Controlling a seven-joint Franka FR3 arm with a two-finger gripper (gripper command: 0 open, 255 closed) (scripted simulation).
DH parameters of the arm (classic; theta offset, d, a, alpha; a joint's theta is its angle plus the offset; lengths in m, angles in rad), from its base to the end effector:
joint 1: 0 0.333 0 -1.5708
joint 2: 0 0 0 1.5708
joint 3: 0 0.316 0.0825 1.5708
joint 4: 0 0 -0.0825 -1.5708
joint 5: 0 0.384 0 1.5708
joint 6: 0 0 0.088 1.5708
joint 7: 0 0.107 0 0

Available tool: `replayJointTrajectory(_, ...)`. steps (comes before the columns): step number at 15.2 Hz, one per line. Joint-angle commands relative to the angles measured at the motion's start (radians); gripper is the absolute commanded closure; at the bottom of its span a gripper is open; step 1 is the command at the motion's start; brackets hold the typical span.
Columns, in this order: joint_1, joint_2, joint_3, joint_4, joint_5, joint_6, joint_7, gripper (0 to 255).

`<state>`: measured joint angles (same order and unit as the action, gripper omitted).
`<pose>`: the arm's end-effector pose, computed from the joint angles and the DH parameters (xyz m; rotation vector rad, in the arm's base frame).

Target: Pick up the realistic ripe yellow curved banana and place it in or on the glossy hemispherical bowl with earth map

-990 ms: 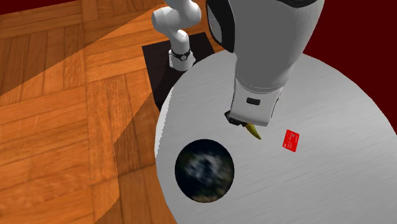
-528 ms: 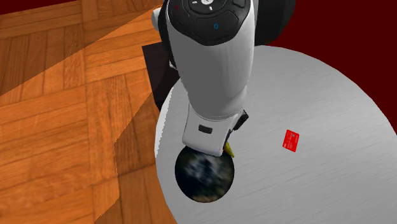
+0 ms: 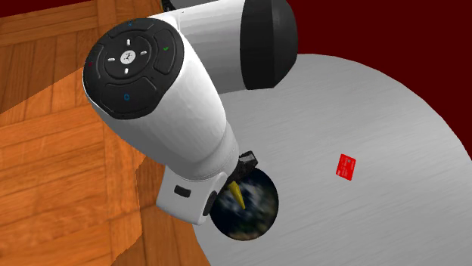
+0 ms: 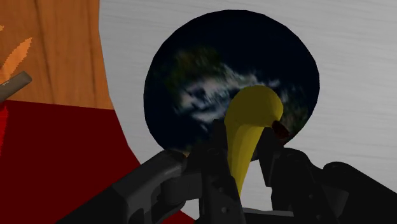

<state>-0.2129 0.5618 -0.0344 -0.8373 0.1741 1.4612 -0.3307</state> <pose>0.6822 -0.1426 0.6035 -3.0025 -0.1709 -0.1552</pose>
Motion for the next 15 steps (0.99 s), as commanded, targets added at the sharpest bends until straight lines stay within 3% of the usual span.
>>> replayJointTrajectory(1, -0.001, -0.019, -0.001, -0.058, 0.0, 0.039, -0.01, 255)
replayJointTrajectory(10, 0.009, -0.091, -0.004, -0.297, -0.001, 0.204, -0.033, 255)
replayJointTrajectory(15, 0.009, -0.094, -0.004, -0.312, -0.001, 0.216, -0.035, 255)
